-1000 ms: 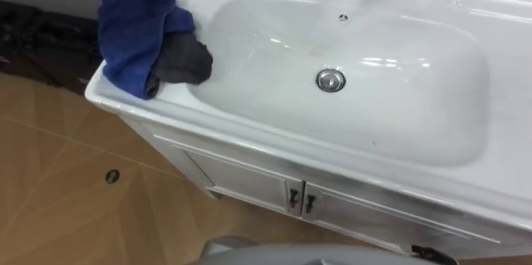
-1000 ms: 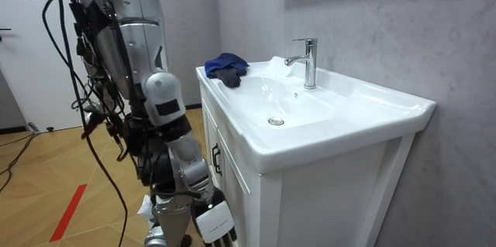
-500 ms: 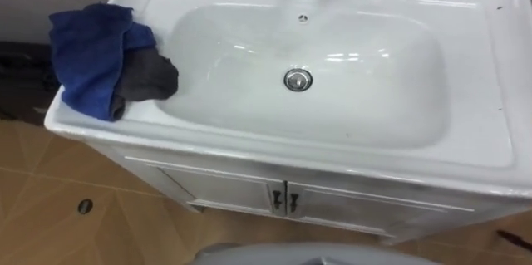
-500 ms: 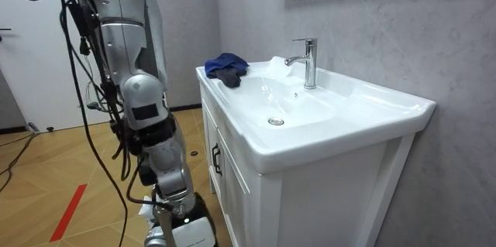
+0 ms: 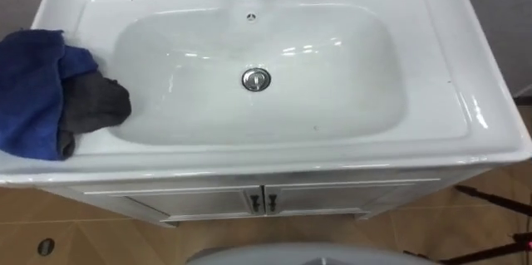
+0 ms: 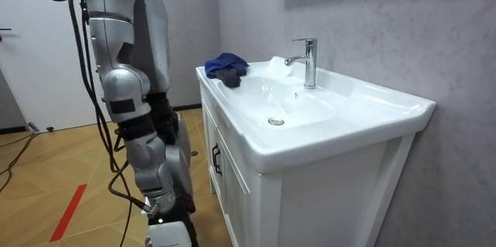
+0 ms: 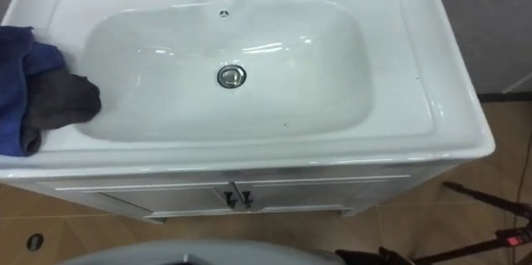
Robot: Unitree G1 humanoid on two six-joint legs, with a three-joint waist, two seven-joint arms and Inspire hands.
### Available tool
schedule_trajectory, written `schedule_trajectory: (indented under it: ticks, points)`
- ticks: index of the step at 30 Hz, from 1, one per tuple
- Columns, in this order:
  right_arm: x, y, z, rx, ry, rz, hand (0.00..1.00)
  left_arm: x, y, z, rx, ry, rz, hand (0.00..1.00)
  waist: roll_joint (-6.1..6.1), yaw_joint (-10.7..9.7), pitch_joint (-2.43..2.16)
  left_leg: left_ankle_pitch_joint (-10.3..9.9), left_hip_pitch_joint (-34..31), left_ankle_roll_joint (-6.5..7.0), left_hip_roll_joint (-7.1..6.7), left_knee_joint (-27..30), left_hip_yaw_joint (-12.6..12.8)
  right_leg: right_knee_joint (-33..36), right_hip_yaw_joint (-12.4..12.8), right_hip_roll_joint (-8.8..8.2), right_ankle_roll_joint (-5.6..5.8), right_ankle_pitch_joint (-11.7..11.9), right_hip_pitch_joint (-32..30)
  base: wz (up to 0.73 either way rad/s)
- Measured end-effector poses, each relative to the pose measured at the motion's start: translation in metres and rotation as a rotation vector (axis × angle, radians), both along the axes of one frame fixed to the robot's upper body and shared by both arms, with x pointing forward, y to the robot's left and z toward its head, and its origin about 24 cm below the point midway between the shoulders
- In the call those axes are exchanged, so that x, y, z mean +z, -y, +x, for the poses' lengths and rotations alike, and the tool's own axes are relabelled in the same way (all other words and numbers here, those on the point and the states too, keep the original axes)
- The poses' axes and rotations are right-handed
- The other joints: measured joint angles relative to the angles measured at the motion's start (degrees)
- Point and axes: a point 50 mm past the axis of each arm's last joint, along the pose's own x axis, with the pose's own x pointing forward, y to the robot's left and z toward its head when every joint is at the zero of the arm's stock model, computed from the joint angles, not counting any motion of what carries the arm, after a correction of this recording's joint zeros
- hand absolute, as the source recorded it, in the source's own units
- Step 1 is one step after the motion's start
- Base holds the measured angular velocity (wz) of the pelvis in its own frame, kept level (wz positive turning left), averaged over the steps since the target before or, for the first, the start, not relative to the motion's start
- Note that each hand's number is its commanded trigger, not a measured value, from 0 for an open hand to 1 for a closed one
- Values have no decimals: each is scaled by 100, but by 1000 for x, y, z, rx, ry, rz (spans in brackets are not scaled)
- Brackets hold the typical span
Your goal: Wipe basin
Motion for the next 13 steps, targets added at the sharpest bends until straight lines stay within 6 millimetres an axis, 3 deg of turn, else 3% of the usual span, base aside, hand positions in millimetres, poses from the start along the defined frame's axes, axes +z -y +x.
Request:
schedule_trajectory:
  ticks: [6,9,13]
  points:
    - [0,1,0,-13,1,1,0,0,0,-5,-21,-39,-23,0,26,-105,-13,-26,26,32,9,8,37,25,60,-2,20,30,-11,-6]
    - [1,3,0,-11,2,-3,0,0,0,-6,-40,-59,-40,0,74,-112,-8,-140,88,65,45,-3,37,97,95,41,23,29,-11,-6]
    - [1,2,-1,-13,-6,9,0,0,0,-10,-97,-102,-59,0,52,-108,-18,-163,106,81,94,14,106,104,198,60,37,73,-18,-10]
